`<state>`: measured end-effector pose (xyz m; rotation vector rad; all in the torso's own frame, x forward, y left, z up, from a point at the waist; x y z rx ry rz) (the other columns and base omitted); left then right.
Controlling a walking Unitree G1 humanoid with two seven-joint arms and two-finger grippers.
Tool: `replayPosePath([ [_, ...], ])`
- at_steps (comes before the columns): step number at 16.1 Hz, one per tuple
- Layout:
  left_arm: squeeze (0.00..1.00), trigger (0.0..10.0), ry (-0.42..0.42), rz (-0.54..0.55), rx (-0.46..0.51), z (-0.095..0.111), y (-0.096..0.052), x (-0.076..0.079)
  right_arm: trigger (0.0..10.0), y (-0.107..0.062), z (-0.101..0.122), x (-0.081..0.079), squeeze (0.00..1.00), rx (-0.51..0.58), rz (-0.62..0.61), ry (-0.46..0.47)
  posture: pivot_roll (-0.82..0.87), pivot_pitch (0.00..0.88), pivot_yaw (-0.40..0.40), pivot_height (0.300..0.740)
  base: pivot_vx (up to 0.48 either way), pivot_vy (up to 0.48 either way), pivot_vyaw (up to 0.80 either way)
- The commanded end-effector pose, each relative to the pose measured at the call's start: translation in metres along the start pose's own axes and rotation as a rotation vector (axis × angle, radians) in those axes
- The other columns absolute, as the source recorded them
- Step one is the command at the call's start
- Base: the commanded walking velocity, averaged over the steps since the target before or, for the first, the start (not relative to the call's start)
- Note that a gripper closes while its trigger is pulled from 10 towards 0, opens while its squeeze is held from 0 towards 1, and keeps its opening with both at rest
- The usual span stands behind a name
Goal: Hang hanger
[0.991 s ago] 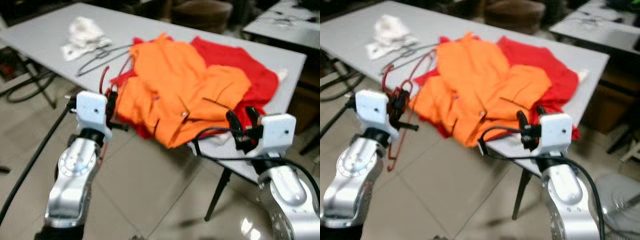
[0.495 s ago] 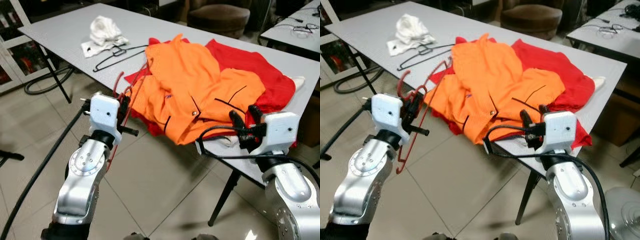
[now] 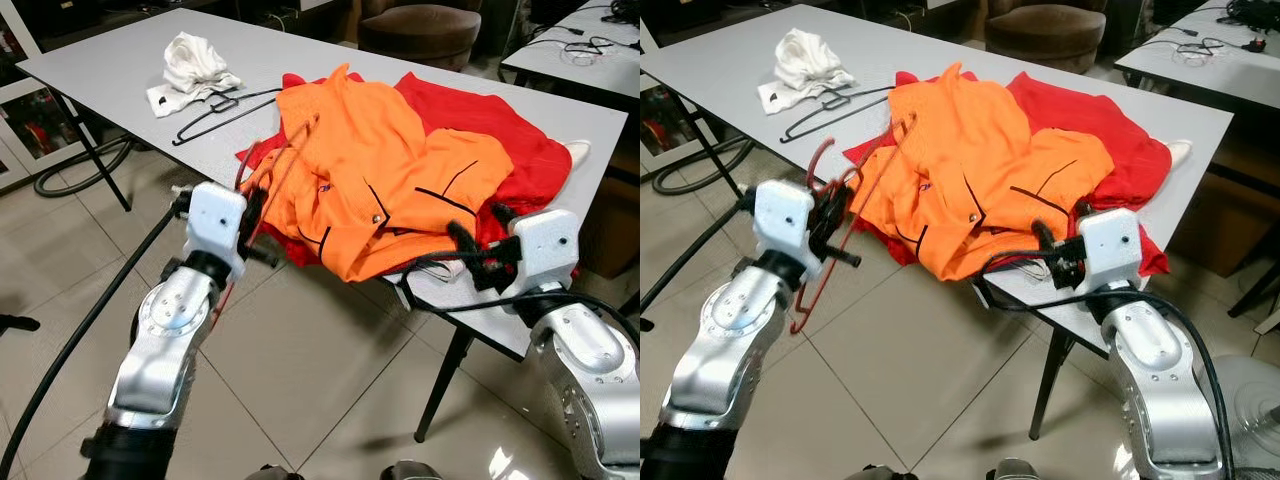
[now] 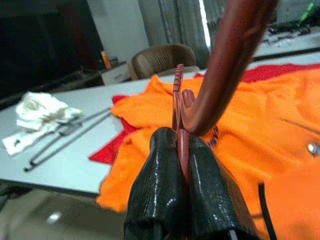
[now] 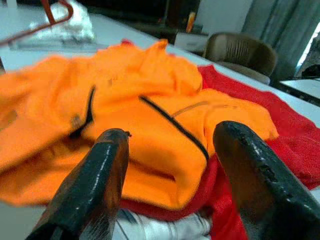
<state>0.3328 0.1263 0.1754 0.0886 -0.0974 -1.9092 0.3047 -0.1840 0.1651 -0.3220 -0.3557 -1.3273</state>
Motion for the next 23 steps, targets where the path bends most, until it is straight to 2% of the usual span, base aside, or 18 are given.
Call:
replayPosePath([
  [1,0.00,10.0,0.004,-0.039,0.021,0.006,-0.003,0.000,10.0,0.003,-0.001,0.001,1.00,0.001,0.016,-0.047,-0.13,0.047,0.112,0.740,0.000,0.000,0.00],
  [5,0.00,10.0,0.015,-0.056,0.039,0.011,0.004,0.001,10.0,0.014,-0.005,-0.005,1.00,0.014,0.064,-0.097,-0.12,0.040,0.113,0.740,0.000,0.000,0.00],
  [7,0.00,10.0,0.017,-0.060,0.043,0.013,0.003,0.001,10.0,0.016,-0.007,-0.006,1.00,0.012,0.068,-0.102,-0.11,0.038,0.105,0.740,0.000,0.000,0.00],
  [9,0.00,10.0,0.019,-0.039,0.040,0.011,-0.002,-0.004,10.0,0.019,-0.012,-0.009,1.00,0.002,0.092,-0.145,-0.11,0.033,0.091,0.740,0.000,0.000,0.00],
  [12,0.00,10.0,0.013,-0.035,0.039,0.008,-0.004,-0.002,10.0,0.020,-0.019,-0.005,1.00,-0.020,0.080,-0.199,-0.11,0.034,0.090,0.740,0.000,0.000,0.00],
  [14,0.00,10.0,0.006,-0.058,0.057,0.014,-0.002,0.003,10.0,0.021,-0.021,0.004,1.00,-0.033,0.042,-0.228,-0.11,0.038,0.093,0.740,0.000,0.000,0.00],
  [16,0.00,10.0,0.005,-0.054,0.056,0.014,0.000,0.002,10.0,0.023,-0.027,0.012,1.00,-0.063,0.017,-0.247,-0.11,0.052,0.096,0.740,0.000,0.000,0.00],
  [18,0.00,10.0,0.012,-0.072,0.050,0.012,0.000,0.006,10.0,0.023,-0.028,0.013,1.00,-0.070,0.023,-0.285,-0.11,0.059,0.099,0.740,0.000,0.000,0.00],
  [19,0.00,10.0,0.006,-0.080,0.051,0.013,-0.001,0.008,10.0,0.023,-0.031,0.019,0.00,-0.092,0.008,-0.317,-0.12,0.061,0.107,0.740,0.000,0.000,0.00],
  [20,0.00,10.0,0.004,-0.082,0.050,0.013,-0.001,0.008,10.0,0.022,-0.034,0.021,0.00,-0.105,0.004,-0.335,-0.12,0.060,0.108,0.740,0.000,0.000,0.00],
  [21,0.00,10.0,0.005,-0.086,0.046,0.011,-0.002,0.010,10.0,0.022,-0.040,0.025,0.00,-0.136,-0.010,-0.394,-0.11,0.061,0.111,0.740,0.000,0.000,0.00],
  [23,0.00,10.0,0.006,-0.094,0.047,0.012,-0.001,0.012,10.0,0.024,-0.040,0.034,0.00,-0.140,-0.078,-0.386,-0.11,0.060,0.112,0.740,0.000,0.000,0.00],
])
Point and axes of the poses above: a point about 5 cm out from each wrist's last joint towards the gripper, its own y axis pointing out of the wrist towards the gripper, its own z axis along the axis of the wrist's last joint, x = y × z, the point moved 5 cm from there along y, pointing out of the wrist towards the gripper, and after that the axes turned 11 degrees about -y, right-handed, at the moved point
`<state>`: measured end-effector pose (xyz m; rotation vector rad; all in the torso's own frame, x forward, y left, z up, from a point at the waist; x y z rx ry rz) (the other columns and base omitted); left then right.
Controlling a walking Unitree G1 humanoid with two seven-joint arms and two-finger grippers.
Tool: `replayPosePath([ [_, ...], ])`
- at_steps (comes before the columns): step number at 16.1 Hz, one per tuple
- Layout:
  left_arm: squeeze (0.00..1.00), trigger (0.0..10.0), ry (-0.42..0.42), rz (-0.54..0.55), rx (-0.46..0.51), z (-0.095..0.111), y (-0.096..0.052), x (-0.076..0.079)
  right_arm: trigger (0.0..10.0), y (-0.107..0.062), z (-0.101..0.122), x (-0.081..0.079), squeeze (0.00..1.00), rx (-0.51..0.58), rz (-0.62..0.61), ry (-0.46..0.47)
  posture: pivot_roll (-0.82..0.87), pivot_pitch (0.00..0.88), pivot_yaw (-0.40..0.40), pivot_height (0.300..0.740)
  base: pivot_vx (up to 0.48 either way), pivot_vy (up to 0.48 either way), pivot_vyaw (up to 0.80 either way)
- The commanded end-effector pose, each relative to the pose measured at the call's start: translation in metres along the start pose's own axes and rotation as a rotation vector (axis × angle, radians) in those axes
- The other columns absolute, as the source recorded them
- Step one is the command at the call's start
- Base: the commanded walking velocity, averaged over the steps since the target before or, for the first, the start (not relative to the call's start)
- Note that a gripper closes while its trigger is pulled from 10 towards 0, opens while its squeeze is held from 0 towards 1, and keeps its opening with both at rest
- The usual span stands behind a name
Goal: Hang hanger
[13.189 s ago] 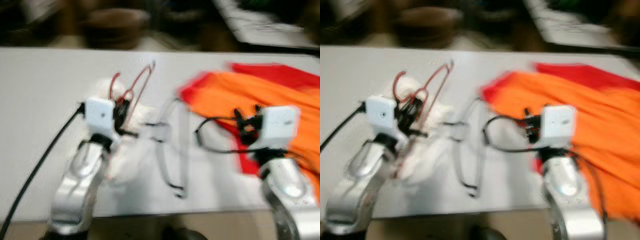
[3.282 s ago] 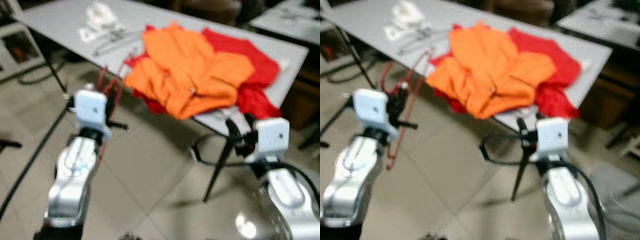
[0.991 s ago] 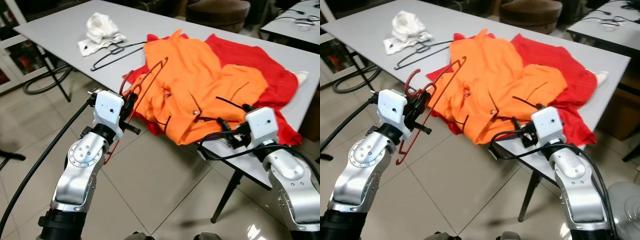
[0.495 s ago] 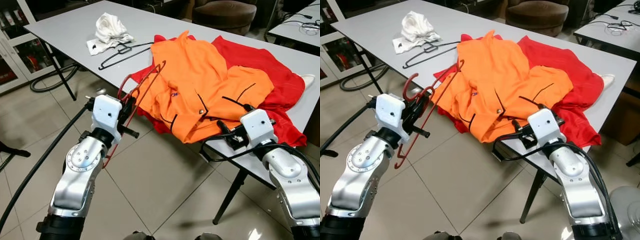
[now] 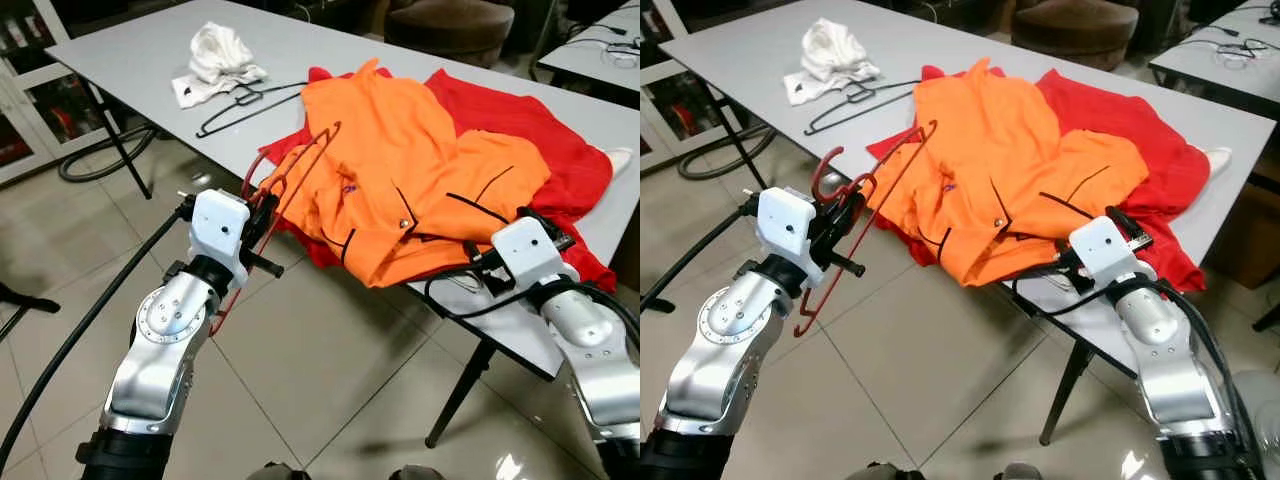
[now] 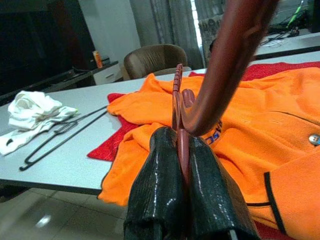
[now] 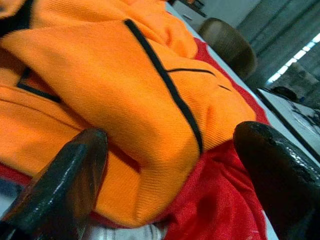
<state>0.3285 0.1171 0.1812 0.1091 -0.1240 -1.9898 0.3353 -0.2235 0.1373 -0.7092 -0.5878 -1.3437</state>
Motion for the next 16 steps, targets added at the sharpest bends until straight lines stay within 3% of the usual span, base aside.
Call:
replayPosePath([
  [1,0.00,10.0,0.011,-0.013,0.020,0.006,-0.001,0.001,10.0,0.002,0.003,0.006,0.00,0.014,-0.031,0.006,-0.11,0.060,0.113,0.740,0.000,0.000,0.00],
  [4,0.00,10.0,0.015,-0.007,0.018,0.006,-0.003,-0.001,10.0,0.001,0.009,-0.007,0.00,0.060,0.023,-0.056,-0.10,0.060,0.112,0.740,0.000,0.000,0.00],
  [6,0.00,10.0,0.015,-0.009,0.015,0.006,-0.005,0.000,10.0,-0.002,0.015,-0.026,0.00,0.110,0.099,-0.120,-0.10,0.058,0.108,0.740,0.000,0.000,0.00],
  [9,0.00,10.0,0.015,-0.011,0.013,0.006,-0.007,0.000,10.0,-0.005,0.015,-0.037,0.00,0.121,0.123,-0.161,-0.09,0.056,0.107,0.740,0.000,0.000,0.00],
  [13,0.00,10.0,0.019,-0.012,0.009,0.005,-0.006,0.000,10.0,-0.001,0.008,-0.020,0.00,0.081,0.023,-0.179,-0.09,0.052,0.113,0.740,0.000,0.000,0.00],
  [16,0.00,10.0,0.019,-0.018,0.009,0.005,-0.006,0.002,10.0,-0.003,0.013,-0.007,0.00,0.108,-0.032,-0.054,-0.09,0.055,0.113,0.740,0.000,0.000,0.00],
])
Point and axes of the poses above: a point about 5 cm out from each wrist's last joint towards the gripper, its own y axis pointing out of the wrist towards the gripper, its own z axis along the axis of the wrist's last joint, x = y × z, the point moved 5 cm from there along y, pointing out of the wrist towards the gripper, and after that the axes turned 11 degrees about -y, right-handed, at the moved point
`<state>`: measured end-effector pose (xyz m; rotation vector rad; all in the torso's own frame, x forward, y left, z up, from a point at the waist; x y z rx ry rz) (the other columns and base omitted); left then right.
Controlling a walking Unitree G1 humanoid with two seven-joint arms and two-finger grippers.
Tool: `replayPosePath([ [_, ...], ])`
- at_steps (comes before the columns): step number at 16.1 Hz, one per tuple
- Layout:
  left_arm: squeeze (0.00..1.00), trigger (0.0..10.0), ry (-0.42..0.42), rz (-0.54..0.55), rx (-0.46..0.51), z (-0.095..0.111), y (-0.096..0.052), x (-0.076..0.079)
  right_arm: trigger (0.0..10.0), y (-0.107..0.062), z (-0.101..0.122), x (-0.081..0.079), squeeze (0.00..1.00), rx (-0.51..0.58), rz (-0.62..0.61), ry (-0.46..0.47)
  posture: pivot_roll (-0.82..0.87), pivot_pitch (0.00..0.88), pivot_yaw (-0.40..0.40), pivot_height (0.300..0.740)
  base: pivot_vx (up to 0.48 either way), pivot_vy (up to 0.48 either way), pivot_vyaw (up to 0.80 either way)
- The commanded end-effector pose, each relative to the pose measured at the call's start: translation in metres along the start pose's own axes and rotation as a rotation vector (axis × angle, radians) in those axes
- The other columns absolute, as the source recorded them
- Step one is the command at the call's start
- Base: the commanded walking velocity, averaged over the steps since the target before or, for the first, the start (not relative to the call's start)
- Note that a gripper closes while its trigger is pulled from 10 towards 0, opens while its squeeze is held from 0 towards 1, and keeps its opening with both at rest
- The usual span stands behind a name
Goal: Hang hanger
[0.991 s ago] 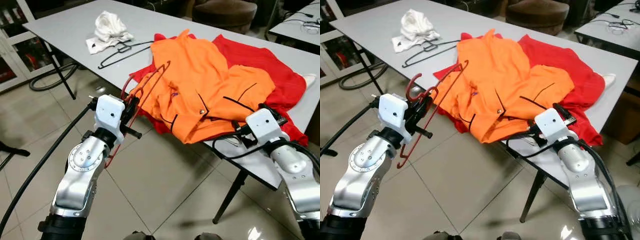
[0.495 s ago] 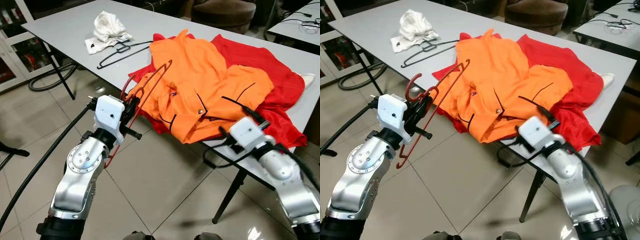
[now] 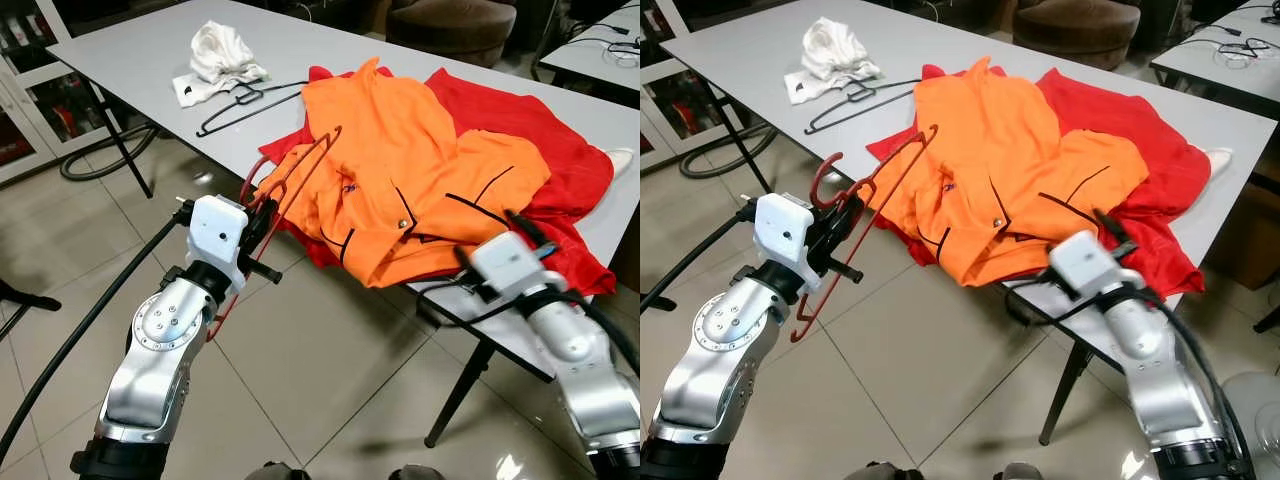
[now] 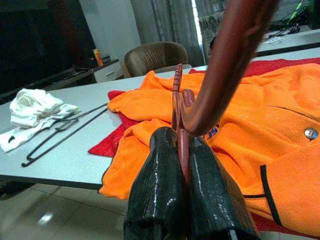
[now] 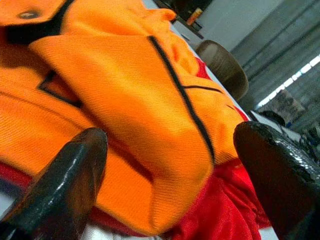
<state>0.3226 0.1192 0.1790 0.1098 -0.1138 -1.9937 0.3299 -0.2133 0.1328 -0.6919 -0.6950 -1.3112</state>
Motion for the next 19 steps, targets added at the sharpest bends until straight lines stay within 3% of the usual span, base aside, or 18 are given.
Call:
replayPosePath([
  [1,0.00,10.0,0.013,-0.014,0.016,0.007,0.000,0.001,10.0,0.000,0.011,0.005,0.00,0.051,-0.018,0.045,-0.09,0.055,0.113,0.740,0.000,0.000,0.00],
  [3,0.00,10.0,0.015,-0.012,0.015,0.007,-0.001,0.000,10.0,-0.003,0.016,0.004,0.00,0.077,-0.010,0.085,-0.09,0.055,0.112,0.740,0.000,0.000,0.00],
  [6,0.00,10.0,0.016,-0.006,0.015,0.007,-0.001,0.000,10.0,-0.002,0.009,0.010,0.00,0.051,-0.047,0.050,-0.09,0.049,0.107,0.740,0.000,0.000,0.00],
  [12,0.00,10.0,0.009,-0.017,0.017,0.006,0.001,0.002,10.0,0.008,0.023,-0.013,0.00,0.120,0.041,-0.108,-0.10,0.053,0.115,0.740,0.000,0.000,0.00],
  [15,0.00,10.0,0.009,-0.021,0.015,0.006,0.001,0.002,10.0,0.012,0.025,-0.017,0.00,0.119,0.024,-0.152,-0.10,0.057,0.119,0.740,0.000,0.000,0.00],
  [19,0.00,10.0,0.009,-0.024,0.012,0.006,0.001,0.004,10.0,0.018,0.015,-0.013,0.00,0.079,-0.031,-0.335,-0.10,0.061,0.119,0.740,0.000,0.000,0.00],
])
Point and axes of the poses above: a point about 5 cm out from each wrist's last joint towards the gripper, its own y axis pointing out of the wrist towards the gripper, its own z axis along the axis of the wrist's last joint, x = y × z, the point moved 5 cm from there along y, pointing out of the wrist towards the gripper, and after that the axes turned 11 degrees about -y, right-handed, at the moved point
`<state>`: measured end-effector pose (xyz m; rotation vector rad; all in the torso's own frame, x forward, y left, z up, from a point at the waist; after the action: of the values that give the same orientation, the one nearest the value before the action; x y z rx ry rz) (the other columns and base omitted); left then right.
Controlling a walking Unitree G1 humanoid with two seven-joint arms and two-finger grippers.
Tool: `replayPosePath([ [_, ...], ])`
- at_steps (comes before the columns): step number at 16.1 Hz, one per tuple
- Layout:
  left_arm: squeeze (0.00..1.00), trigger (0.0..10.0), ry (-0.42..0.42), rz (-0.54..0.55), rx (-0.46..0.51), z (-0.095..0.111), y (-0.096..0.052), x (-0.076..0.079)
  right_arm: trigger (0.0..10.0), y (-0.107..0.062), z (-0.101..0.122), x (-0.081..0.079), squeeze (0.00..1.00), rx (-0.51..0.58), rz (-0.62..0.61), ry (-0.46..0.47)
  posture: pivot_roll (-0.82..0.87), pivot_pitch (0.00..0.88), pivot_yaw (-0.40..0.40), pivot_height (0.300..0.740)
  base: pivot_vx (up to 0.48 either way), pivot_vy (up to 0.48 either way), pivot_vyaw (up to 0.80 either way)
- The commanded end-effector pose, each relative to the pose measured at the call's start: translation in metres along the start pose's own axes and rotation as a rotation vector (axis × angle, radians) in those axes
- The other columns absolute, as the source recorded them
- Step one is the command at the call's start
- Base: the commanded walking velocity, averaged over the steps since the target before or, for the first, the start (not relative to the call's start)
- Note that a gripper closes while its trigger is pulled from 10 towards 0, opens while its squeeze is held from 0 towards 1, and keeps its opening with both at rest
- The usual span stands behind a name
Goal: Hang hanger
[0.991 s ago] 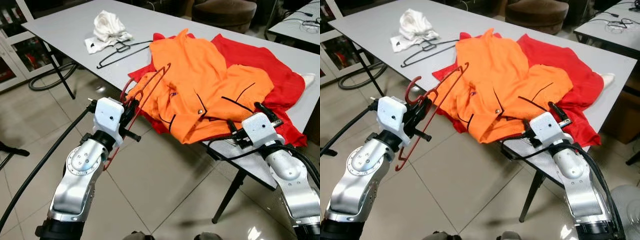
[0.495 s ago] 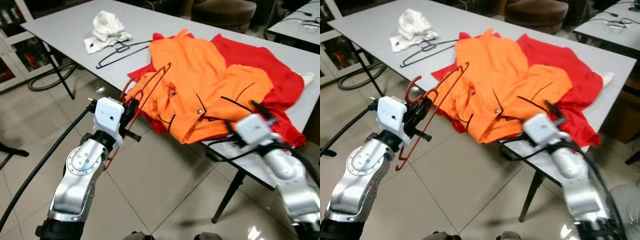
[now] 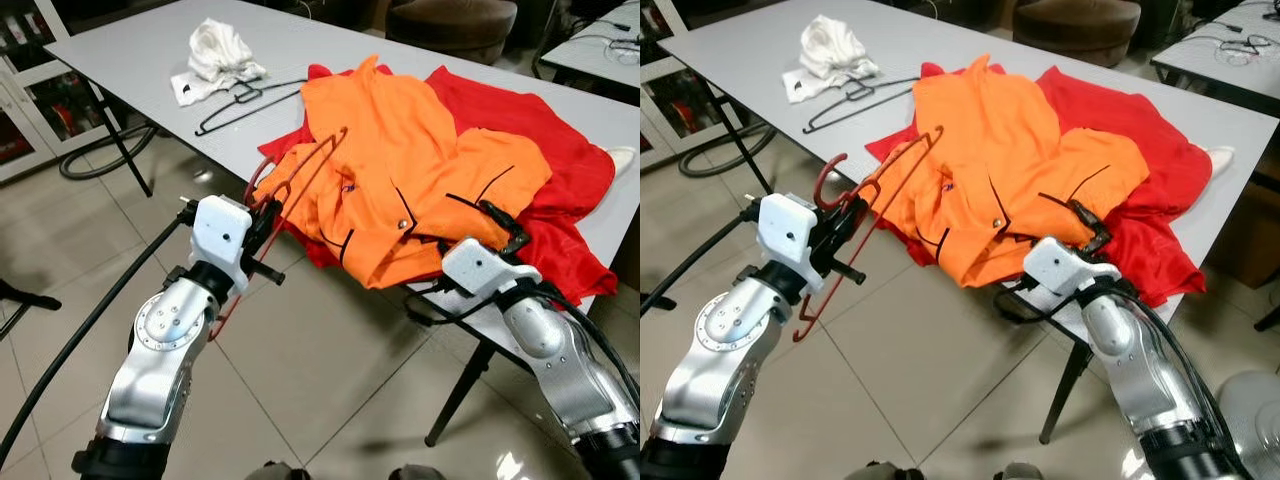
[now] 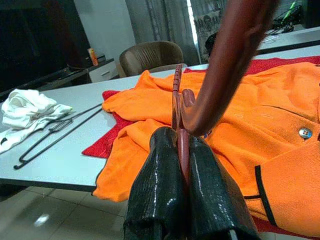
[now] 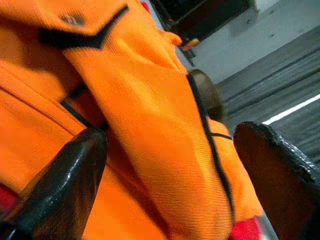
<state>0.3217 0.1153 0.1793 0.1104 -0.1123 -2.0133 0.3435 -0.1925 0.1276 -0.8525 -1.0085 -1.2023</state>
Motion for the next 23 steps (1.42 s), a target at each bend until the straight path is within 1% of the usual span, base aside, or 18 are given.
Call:
replayPosePath([
  [1,0.00,10.0,0.010,-0.002,0.012,0.005,0.000,0.000,10.0,0.002,-0.003,0.003,0.00,-0.008,-0.016,-0.063,-0.10,0.061,0.119,0.740,0.000,0.000,0.00],
  [2,0.00,10.0,0.011,-0.002,0.012,0.005,0.000,0.000,10.0,0.002,-0.005,0.003,0.00,-0.017,-0.018,-0.083,-0.10,0.061,0.119,0.740,0.000,0.000,0.00],
  [3,0.00,10.0,0.011,-0.002,0.012,0.005,0.000,0.000,10.0,0.002,-0.005,0.003,0.00,-0.017,-0.018,-0.083,-0.10,0.061,0.119,0.740,0.000,0.000,0.00],
  [4,0.00,10.0,0.011,0.001,0.014,0.006,0.000,-0.001,10.0,0.002,-0.009,0.007,0.00,-0.041,-0.055,-0.087,-0.09,0.063,0.114,0.740,0.000,0.000,0.00],
  [5,0.00,10.0,0.012,0.000,0.015,0.006,0.000,-0.001,10.0,0.003,-0.011,0.010,0.00,-0.053,-0.079,-0.070,-0.09,0.063,0.114,0.740,0.000,0.000,0.00],
  [6,0.00,10.0,0.008,-0.010,0.016,0.007,0.002,0.001,10.0,0.003,-0.014,0.014,0.00,-0.069,-0.103,-0.030,-0.09,0.054,0.114,0.740,0.000,0.000,0.00],
  [9,0.00,10.0,0.003,-0.056,0.027,0.011,0.008,0.011,10.0,0.005,-0.015,0.026,0.00,-0.063,-0.154,0.051,-0.09,0.048,0.101,0.740,0.000,0.000,0.00],
  [10,0.00,10.0,-0.005,-0.076,0.041,0.014,0.012,0.015,10.0,0.006,-0.014,0.033,0.00,-0.053,-0.175,0.090,-0.08,0.045,0.092,0.740,0.000,0.000,0.00],
  [11,0.00,10.0,-0.009,-0.100,0.049,0.016,0.016,0.020,10.0,0.007,-0.014,0.036,0.00,-0.047,-0.180,0.103,-0.08,0.046,0.076,0.740,0.000,0.000,0.00],
  [12,0.00,10.0,-0.007,-0.167,0.069,0.021,0.026,0.033,10.0,0.010,-0.014,0.037,0.00,-0.041,-0.178,0.105,-0.08,0.044,0.063,0.740,0.000,0.000,0.00],
  [14,0.00,10.0,-0.002,-0.187,0.074,0.021,0.029,0.037,10.0,0.011,-0.016,0.036,0.00,-0.043,-0.174,0.107,-0.08,0.038,0.063,0.740,0.000,0.000,0.00],
  [15,0.00,10.0,0.046,-0.248,0.077,0.022,0.036,0.049,10.0,0.012,-0.012,0.035,0.00,-0.026,-0.159,0.123,-0.08,0.037,0.073,0.740,0.000,0.000,0.00],
  [18,0.00,10.0,0.046,-0.242,0.083,0.024,0.037,0.046,10.0,0.014,-0.007,0.033,0.00,-0.014,-0.160,0.146,-0.06,0.038,0.095,0.740,0.000,0.000,0.00],
  [21,0.00,10.0,0.065,-0.228,0.081,0.024,0.036,0.039,10.0,0.013,-0.002,0.018,0.00,-0.005,-0.121,0.160,-0.04,0.040,0.101,0.740,0.000,0.000,0.00],
  [23,0.00,10.0,0.073,-0.217,0.081,0.023,0.036,0.036,10.0,0.014,-0.003,0.018,0.00,-0.010,-0.117,0.165,-0.03,0.039,0.100,0.740,0.000,0.000,0.00],
])
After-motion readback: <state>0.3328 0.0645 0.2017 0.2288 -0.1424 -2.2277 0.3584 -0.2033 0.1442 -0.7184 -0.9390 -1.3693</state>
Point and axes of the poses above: a point about 5 cm out from each wrist's last joint towards the gripper, its own y axis pointing out of the wrist towards the gripper, its own z axis along the axis of the wrist's last joint, x = y × z, the point moved 5 cm from there along y, pointing out of the wrist towards the gripper, and after that the axes turned 11 degrees about -y, right-handed, at the moved point
